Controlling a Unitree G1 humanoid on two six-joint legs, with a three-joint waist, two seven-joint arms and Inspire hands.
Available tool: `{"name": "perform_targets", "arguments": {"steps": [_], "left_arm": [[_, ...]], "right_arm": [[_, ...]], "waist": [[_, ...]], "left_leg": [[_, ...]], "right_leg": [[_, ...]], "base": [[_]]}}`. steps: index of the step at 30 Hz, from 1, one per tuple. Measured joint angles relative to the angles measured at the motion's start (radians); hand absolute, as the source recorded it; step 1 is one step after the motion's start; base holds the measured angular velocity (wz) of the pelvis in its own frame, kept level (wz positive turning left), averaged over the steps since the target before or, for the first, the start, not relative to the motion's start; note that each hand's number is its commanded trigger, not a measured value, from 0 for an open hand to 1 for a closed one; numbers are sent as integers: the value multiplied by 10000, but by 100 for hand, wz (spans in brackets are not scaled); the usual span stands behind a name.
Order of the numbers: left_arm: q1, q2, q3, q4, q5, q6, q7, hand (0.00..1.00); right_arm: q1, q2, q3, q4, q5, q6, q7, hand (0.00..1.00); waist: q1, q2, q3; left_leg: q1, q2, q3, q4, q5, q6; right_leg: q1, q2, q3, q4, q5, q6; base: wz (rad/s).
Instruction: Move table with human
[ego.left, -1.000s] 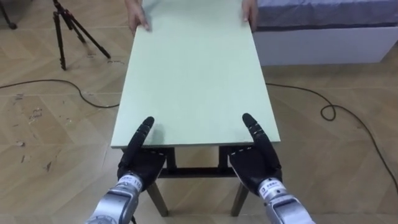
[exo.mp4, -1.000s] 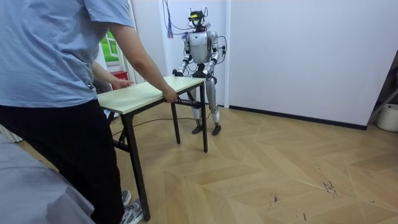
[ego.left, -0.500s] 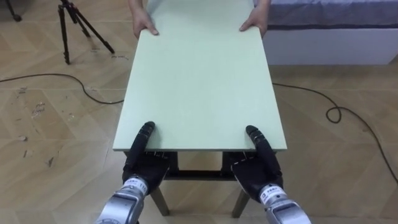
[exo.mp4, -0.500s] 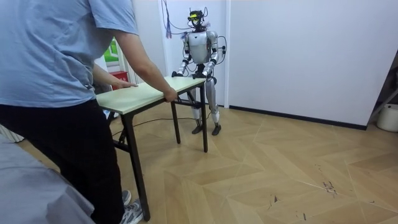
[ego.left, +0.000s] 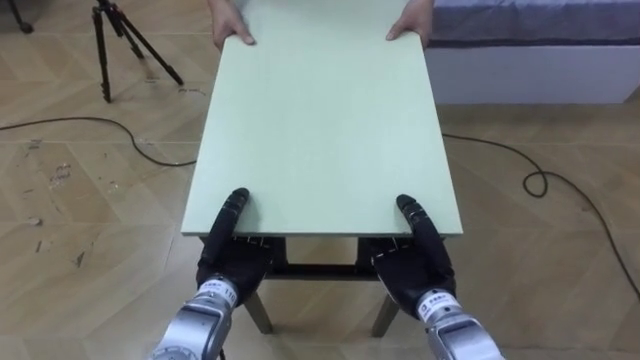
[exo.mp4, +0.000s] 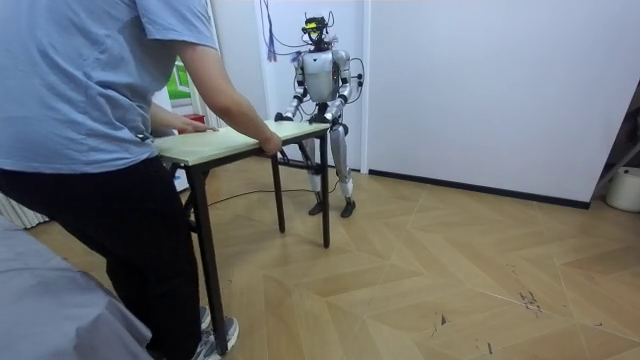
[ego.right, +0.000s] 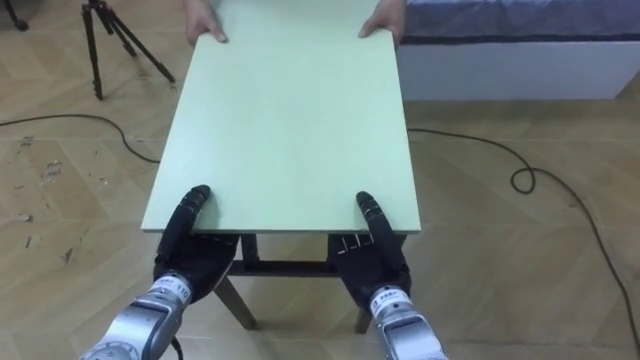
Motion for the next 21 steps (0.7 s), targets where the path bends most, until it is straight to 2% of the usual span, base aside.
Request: {"name": "perform_targets", "arguments": {"steps": [6,15,17,21], "left_arm": [[67,-194,40,-596,337,-319,3,100],[184,-288,12,-828,630,-473,0,100],[396,-290,8,-1081,706,-515,3,100],[926,-321,-141,-1778,703,-503,35,100]], "right_arm": [[50,42,-10,-519,18,-67,-16,100],[55,-21,-27,-729,34,-30,-139,100],[69,-21,-25,-781,-5,52,-151,100],[675,-106,-12,-1765,-192,56,-507,100]], "waist": [[13,11,-9],[-125,21,-15],[-257,25,-17],[-269,54,-35]], "left_leg": [[23,6,23,0,0,0],[7,1,260,7,0,0],[-1,-3,258,10,0,0],[-3,-5,254,11,0,0]], "right_leg": [[28,3,4,0,0,0],[25,-6,6,2,0,0],[16,-9,7,2,0,0],[1,-7,37,2,0,1]], "base": [[0],[0],[0],[0]]}}
